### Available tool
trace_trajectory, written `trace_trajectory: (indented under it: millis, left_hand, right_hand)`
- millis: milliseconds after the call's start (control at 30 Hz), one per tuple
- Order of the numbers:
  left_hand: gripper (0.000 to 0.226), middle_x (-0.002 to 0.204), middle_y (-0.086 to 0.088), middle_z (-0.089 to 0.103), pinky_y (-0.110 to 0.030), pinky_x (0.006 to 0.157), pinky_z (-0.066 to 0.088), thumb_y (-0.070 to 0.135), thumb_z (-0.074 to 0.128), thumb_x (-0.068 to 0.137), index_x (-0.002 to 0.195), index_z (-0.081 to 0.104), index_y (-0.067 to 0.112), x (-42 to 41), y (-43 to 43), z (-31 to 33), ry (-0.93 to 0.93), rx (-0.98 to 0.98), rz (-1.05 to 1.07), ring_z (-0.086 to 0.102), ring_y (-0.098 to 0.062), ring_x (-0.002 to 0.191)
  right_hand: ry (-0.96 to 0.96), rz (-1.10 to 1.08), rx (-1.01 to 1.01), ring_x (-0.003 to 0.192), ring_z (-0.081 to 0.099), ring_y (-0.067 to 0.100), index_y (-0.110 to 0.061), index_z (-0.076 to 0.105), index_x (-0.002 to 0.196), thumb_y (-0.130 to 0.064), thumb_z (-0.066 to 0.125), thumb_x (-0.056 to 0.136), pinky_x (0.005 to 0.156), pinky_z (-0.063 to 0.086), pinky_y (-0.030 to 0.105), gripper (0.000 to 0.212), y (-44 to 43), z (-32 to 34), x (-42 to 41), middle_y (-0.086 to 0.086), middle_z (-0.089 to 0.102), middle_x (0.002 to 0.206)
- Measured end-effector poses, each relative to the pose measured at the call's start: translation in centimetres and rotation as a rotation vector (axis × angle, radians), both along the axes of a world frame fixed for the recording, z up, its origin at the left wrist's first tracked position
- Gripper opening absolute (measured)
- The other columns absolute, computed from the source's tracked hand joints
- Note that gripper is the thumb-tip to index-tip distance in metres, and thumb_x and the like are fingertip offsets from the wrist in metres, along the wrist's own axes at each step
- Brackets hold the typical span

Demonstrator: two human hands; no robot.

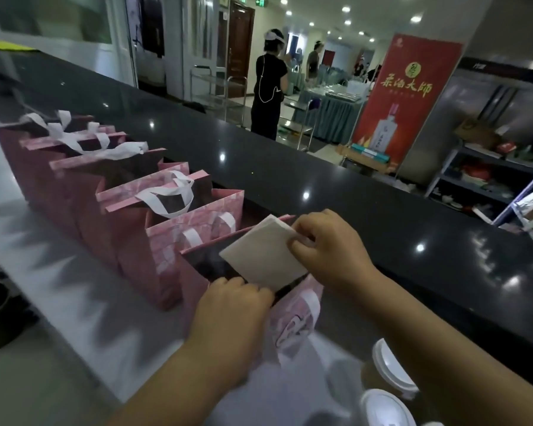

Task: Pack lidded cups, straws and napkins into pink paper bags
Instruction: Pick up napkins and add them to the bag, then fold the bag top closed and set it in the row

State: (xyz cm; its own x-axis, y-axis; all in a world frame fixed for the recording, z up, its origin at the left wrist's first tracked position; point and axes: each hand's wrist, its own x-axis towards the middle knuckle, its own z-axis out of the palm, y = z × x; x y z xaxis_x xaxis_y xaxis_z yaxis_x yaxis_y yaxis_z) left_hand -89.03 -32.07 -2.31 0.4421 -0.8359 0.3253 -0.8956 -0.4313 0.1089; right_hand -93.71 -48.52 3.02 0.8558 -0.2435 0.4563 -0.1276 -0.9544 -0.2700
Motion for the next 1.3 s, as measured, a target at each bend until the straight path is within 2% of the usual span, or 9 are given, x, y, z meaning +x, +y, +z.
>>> trace_trajectory:
  millis: [133,300,367,633,767,933,1033,1133,1300]
  left_hand:
    - [0.032,0.044,0.005,0.051,-0.024,0.047,0.034,0.011,0.082,0.035,0.048,0.055,0.023,1.1,1.7,-0.8,-0.048,-0.047,-0.006,0.049,-0.020,0.043]
    - [0.025,0.052,0.004,0.056,-0.029,0.061,0.046,0.006,0.079,0.049,0.056,0.060,0.021,2.6,3.0,-1.7,-0.044,-0.180,0.004,0.052,-0.019,0.055]
    - [0.021,0.058,0.004,0.060,-0.032,0.069,0.047,0.008,0.077,0.055,0.060,0.061,0.020,3.0,3.4,-2.4,-0.040,-0.224,-0.004,0.056,-0.019,0.062]
    - [0.019,0.084,0.004,0.066,-0.032,0.090,0.035,0.025,0.071,0.064,0.081,0.066,0.019,4.6,4.9,-2.9,-0.008,-0.305,-0.063,0.060,-0.021,0.093]
    - [0.070,0.114,0.001,0.062,-0.033,0.098,0.030,0.051,0.076,0.057,0.116,0.060,0.017,6.7,5.4,-2.7,0.035,-0.214,-0.044,0.048,-0.020,0.113]
    - [0.099,0.145,0.001,0.036,-0.035,0.109,0.014,0.070,0.062,0.057,0.140,0.037,0.024,9.3,5.7,-2.7,0.104,-0.044,-0.079,0.023,-0.020,0.136]
    - [0.114,0.153,0.009,0.007,-0.027,0.109,-0.006,0.072,0.065,0.053,0.145,0.007,0.038,10.9,6.0,-3.0,0.123,0.018,-0.095,-0.010,-0.007,0.138]
    - [0.119,0.144,0.024,-0.020,-0.021,0.104,-0.018,0.076,0.064,0.049,0.137,-0.013,0.049,12.2,6.0,-2.7,0.137,0.083,-0.131,-0.035,0.007,0.126]
    - [0.117,0.134,0.034,-0.037,-0.025,0.108,-0.013,0.064,0.074,0.054,0.131,-0.014,0.058,13.2,4.6,-1.5,0.314,0.124,-0.209,-0.038,0.009,0.125]
  right_hand:
    - [0.187,-0.080,-0.163,0.073,0.046,0.015,-0.017,0.065,0.077,-0.022,0.054,0.084,0.059,0.042,0.029,0.014,1.3,-1.7,2.5,-0.003,0.058,0.070]
    - [0.089,-0.016,-0.561,0.060,0.040,0.014,-0.014,0.064,0.071,-0.022,0.065,0.080,0.050,0.034,0.030,0.012,2.2,-2.3,3.7,0.002,0.059,0.068]
    - [0.189,0.082,-0.630,0.059,0.039,0.012,-0.018,0.063,0.074,-0.025,0.068,0.079,0.052,0.029,0.027,0.010,2.8,-3.1,3.7,0.000,0.058,0.069]
    - [0.690,0.157,-0.331,0.071,0.057,0.012,-0.028,0.068,0.092,-0.039,0.063,0.083,0.052,0.033,0.023,0.015,2.6,-4.8,4.2,-0.006,0.066,0.087]
    - [0.530,0.119,-0.184,0.073,0.057,0.004,-0.031,0.069,0.091,-0.045,0.061,0.084,0.063,0.050,0.026,0.017,0.8,-3.0,3.1,-0.012,0.066,0.086]
    - [0.227,0.087,-0.107,0.092,0.055,0.009,-0.027,0.068,0.089,-0.028,0.069,0.079,0.073,0.047,0.023,0.010,-2.7,-1.7,0.2,-0.010,0.061,0.102]
    - [0.244,0.048,0.034,0.120,0.039,0.008,-0.031,0.058,0.117,-0.040,0.076,0.069,0.095,0.041,0.029,0.051,-4.7,-2.1,-1.2,-0.012,0.047,0.127]
    - [0.429,0.074,0.182,0.134,0.013,0.003,-0.042,0.020,0.143,-0.056,0.081,0.056,0.109,0.023,0.031,0.107,-6.3,-2.4,-2.2,-0.018,0.020,0.145]
    - [0.666,0.128,-0.025,0.134,-0.023,-0.004,-0.058,-0.015,0.137,-0.061,0.078,0.049,0.109,-0.003,0.037,0.127,-7.1,-3.8,-2.0,-0.041,-0.019,0.139]
